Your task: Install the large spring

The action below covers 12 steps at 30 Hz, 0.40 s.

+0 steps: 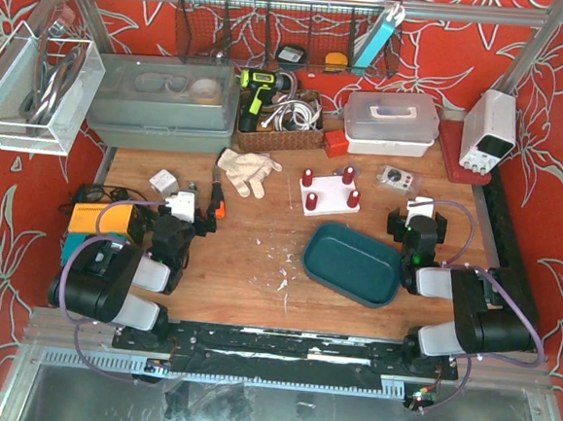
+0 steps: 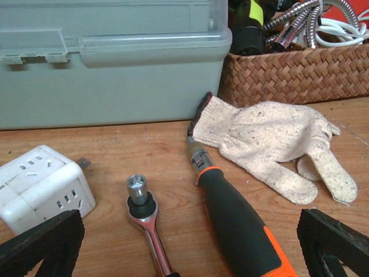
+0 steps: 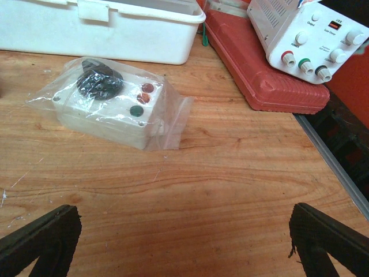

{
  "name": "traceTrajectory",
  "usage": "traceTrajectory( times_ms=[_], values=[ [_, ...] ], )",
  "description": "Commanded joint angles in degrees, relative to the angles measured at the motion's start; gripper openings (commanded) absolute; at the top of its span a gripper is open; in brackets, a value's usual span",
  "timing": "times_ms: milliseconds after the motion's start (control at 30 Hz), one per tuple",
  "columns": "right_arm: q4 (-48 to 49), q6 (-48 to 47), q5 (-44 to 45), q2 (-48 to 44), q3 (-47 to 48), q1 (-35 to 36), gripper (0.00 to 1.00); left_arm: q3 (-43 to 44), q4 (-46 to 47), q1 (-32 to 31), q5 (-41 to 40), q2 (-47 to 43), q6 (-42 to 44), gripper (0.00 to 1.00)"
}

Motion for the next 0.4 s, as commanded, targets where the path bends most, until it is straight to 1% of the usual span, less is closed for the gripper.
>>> traceTrajectory(
  times_ms=[0, 367],
  values=[
    [0.91, -0.36, -0.04, -0.28, 0.27, -0.29, 0.99, 0.46, 1.86, 0.56, 0.08, -0.31, -0.13, 1.0],
    [1.0, -0.36, -0.17, -0.29, 0.27, -0.37, 0.99, 0.59, 1.68, 0.52, 0.34, -0.22, -0.13, 1.0]
  ],
)
